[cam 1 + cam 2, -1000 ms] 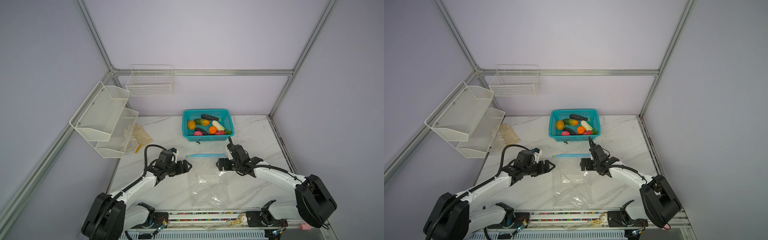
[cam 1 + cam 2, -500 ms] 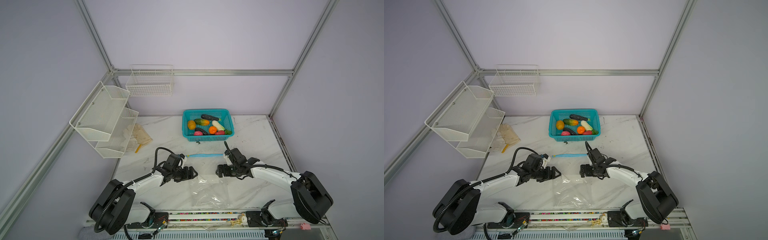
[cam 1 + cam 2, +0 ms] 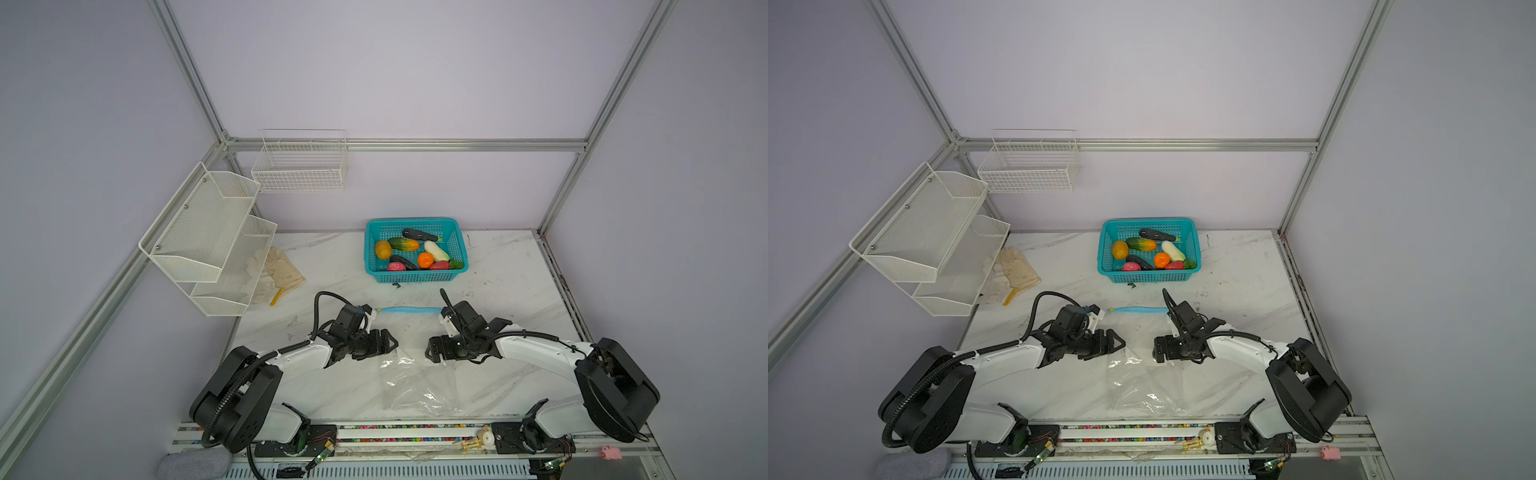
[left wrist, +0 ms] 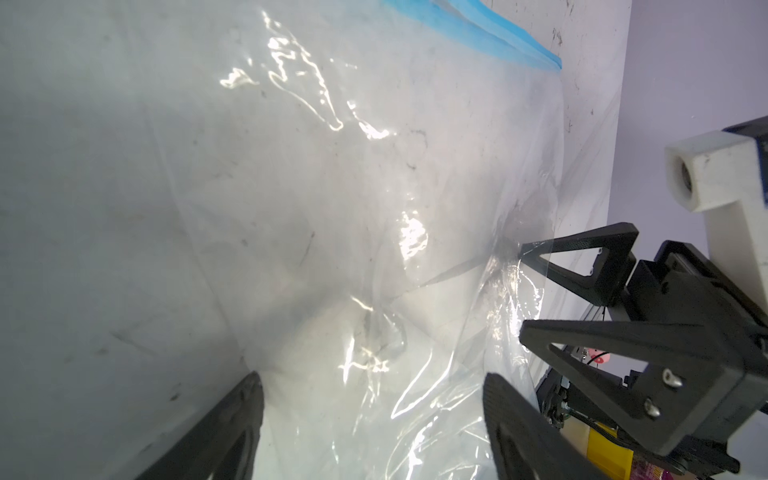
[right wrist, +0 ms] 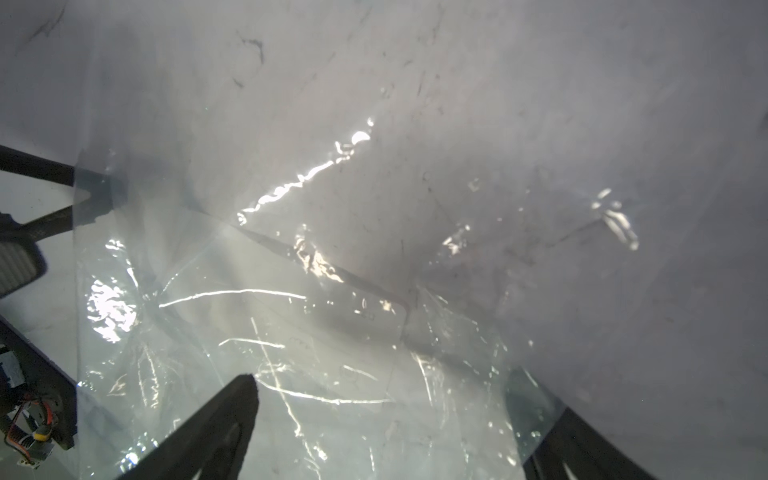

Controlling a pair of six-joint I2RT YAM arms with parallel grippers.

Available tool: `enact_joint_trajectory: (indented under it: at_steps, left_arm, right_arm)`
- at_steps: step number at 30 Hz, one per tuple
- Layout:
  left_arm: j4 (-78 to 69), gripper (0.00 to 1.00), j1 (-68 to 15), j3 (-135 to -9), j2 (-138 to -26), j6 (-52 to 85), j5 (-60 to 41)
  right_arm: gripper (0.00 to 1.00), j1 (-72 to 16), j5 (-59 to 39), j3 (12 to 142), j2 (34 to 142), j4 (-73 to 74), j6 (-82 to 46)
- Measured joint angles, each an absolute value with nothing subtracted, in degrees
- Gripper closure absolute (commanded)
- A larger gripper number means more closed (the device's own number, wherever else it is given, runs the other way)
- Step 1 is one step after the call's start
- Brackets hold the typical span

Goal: Place the food in the zip-top bag and seal the zipper

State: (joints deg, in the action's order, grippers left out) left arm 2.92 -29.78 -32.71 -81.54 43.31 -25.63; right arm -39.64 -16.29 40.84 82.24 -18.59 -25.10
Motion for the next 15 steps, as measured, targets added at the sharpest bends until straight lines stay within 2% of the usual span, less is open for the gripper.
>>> enact_joint_trajectory:
  at_steps: [15]
  left_arm:
    - [5.2,0.18,-29.5,-46.2,-89.9,41.9,-24.9]
  right_arm:
    - [0.03,-44.5,-19.5,43.9,87.0,-13.0,-27.6]
